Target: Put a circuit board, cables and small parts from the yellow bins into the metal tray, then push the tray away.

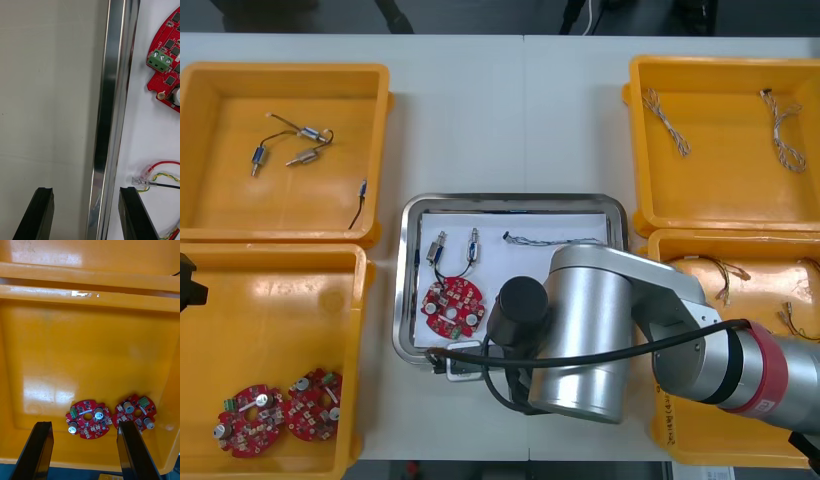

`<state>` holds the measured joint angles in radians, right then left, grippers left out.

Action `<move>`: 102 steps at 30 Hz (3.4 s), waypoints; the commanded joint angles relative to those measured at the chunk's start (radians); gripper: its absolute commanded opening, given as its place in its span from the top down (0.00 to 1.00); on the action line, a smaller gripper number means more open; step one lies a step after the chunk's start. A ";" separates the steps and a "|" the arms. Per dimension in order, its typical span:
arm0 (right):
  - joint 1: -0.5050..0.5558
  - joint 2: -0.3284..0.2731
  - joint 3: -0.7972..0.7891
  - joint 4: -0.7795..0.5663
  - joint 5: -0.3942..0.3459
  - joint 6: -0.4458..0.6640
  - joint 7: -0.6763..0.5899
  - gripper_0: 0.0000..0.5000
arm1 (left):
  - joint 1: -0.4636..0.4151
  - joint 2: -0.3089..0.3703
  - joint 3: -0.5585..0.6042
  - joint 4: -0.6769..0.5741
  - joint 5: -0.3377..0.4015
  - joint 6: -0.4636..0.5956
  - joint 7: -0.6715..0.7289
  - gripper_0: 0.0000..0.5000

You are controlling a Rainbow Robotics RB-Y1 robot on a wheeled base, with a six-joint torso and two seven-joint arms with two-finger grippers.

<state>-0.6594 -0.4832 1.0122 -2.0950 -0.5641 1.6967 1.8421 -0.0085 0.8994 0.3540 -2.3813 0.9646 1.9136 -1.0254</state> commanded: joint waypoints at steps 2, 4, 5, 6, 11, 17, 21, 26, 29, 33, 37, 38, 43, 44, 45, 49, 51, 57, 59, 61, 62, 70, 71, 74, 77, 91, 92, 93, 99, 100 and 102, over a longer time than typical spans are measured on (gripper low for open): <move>0.029 0.029 0.080 -0.011 0.087 -0.052 0.005 0.00 | 0.022 0.038 0.029 -0.029 -0.004 0.006 -0.117 0.00; 0.033 0.029 0.089 -0.011 0.102 -0.061 -0.001 0.00 | 0.022 0.038 0.029 -0.029 -0.004 0.006 -0.117 0.00; 0.037 0.029 0.089 -0.011 0.104 -0.060 -0.003 0.00 | 0.022 0.038 0.029 -0.029 -0.004 0.006 -0.117 0.00; 0.038 0.029 0.089 -0.011 0.104 -0.061 -0.003 0.00 | 0.022 0.038 0.029 -0.029 -0.004 0.006 -0.117 0.00; 0.041 0.031 0.100 0.004 0.128 -0.065 -0.004 0.00 | 0.022 0.038 0.029 -0.029 -0.004 0.006 -0.117 0.00; 0.041 0.035 0.103 0.047 0.147 -0.117 -0.009 0.00 | 0.022 0.038 0.029 -0.029 -0.004 0.006 -0.117 0.00; 0.041 0.043 0.103 0.053 0.165 -0.115 -0.011 0.00 | 0.022 0.038 0.029 -0.029 -0.004 0.006 -0.117 0.00; 0.043 0.045 0.103 0.056 0.179 -0.114 -0.015 0.00 | 0.022 0.038 0.029 -0.029 -0.004 0.006 -0.117 0.00; 0.043 0.041 0.103 0.055 0.182 -0.111 -0.020 0.00 | 0.022 0.038 0.029 -0.029 -0.004 0.006 -0.117 0.00; 0.041 0.041 0.103 0.056 0.181 -0.101 -0.027 0.00 | 0.022 0.038 0.029 -0.029 -0.004 0.006 -0.117 0.00; 0.043 0.041 0.103 0.056 0.182 -0.095 -0.032 0.00 | 0.022 0.038 0.029 -0.029 -0.004 0.006 -0.117 0.00; 0.041 0.043 0.103 0.055 0.184 -0.092 -0.035 0.00 | 0.022 0.038 0.029 -0.029 -0.004 0.006 -0.117 0.00; 0.041 0.043 0.103 0.055 0.187 -0.083 -0.044 0.13 | 0.022 0.038 0.029 -0.029 -0.004 0.006 -0.117 0.00; 0.041 0.043 0.103 0.055 0.187 -0.083 -0.044 0.13 | 0.022 0.038 0.029 -0.029 -0.004 0.006 -0.117 0.00; 0.043 0.041 0.103 0.055 0.188 -0.080 -0.050 0.46 | 0.022 0.038 0.029 -0.029 -0.004 0.006 -0.117 0.00; 0.043 0.045 0.103 0.055 0.193 -0.074 -0.064 0.76 | 0.022 0.038 0.029 -0.029 -0.004 0.006 -0.117 0.00; 0.043 0.046 0.103 0.055 0.193 -0.072 -0.066 0.80 | 0.022 0.038 0.029 -0.029 -0.004 0.006 -0.117 0.00; 0.041 0.049 0.103 0.055 0.197 -0.069 -0.072 0.95 | 0.022 0.038 0.029 -0.029 -0.004 0.006 -0.117 0.00; 0.041 0.049 0.103 0.055 0.205 -0.071 -0.073 0.99 | 0.022 0.038 0.029 -0.029 -0.004 0.006 -0.117 0.00; 0.041 0.049 0.103 0.055 0.214 -0.071 -0.073 1.00 | 0.022 0.038 0.029 -0.029 -0.004 0.006 -0.117 0.00; 0.040 0.049 0.103 0.056 0.216 -0.071 -0.075 1.00 | 0.022 0.038 0.029 -0.029 -0.004 0.006 -0.117 0.00; 0.003 0.041 0.103 0.056 0.228 -0.072 -0.075 1.00 | 0.022 0.038 0.029 -0.029 -0.004 0.006 -0.117 0.00; 0.001 0.041 0.103 0.055 0.228 -0.075 -0.075 1.00 | 0.022 0.038 0.029 -0.029 -0.004 0.006 -0.117 0.00; -0.019 0.029 0.105 0.055 0.222 -0.094 -0.075 1.00 | 0.022 0.038 0.029 -0.029 -0.004 0.006 -0.117 0.00; -0.037 0.014 0.105 0.055 0.207 -0.112 -0.077 1.00 | 0.022 0.038 0.029 -0.029 -0.004 0.006 -0.117 0.00; -0.117 -0.020 0.103 0.055 0.191 -0.121 -0.080 1.00 | 0.022 0.038 0.029 -0.029 -0.004 0.006 -0.117 0.00; -0.118 -0.021 0.105 0.056 0.191 -0.123 -0.081 1.00 | 0.022 0.038 0.029 -0.029 -0.004 0.006 -0.117 0.00; -0.126 -0.028 0.103 0.055 0.191 -0.127 -0.083 1.00 | 0.022 0.038 0.029 -0.029 -0.004 0.006 -0.117 0.00; -0.144 -0.048 0.103 0.056 0.208 -0.141 -0.093 1.00 | 0.022 0.038 0.029 -0.029 -0.004 0.006 -0.117 0.00; -0.149 -0.048 0.103 0.056 0.216 -0.141 -0.093 1.00 | 0.022 0.038 0.029 -0.029 -0.004 0.006 -0.117 0.00; -0.155 -0.051 0.103 0.056 0.227 -0.141 -0.096 1.00 | 0.022 0.038 0.029 -0.029 -0.004 0.006 -0.117 0.00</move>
<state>-0.7716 -0.5132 1.1015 -2.0260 -0.3583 1.5646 1.7910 -0.0085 0.8994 0.3540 -2.3815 0.9645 1.9136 -1.0257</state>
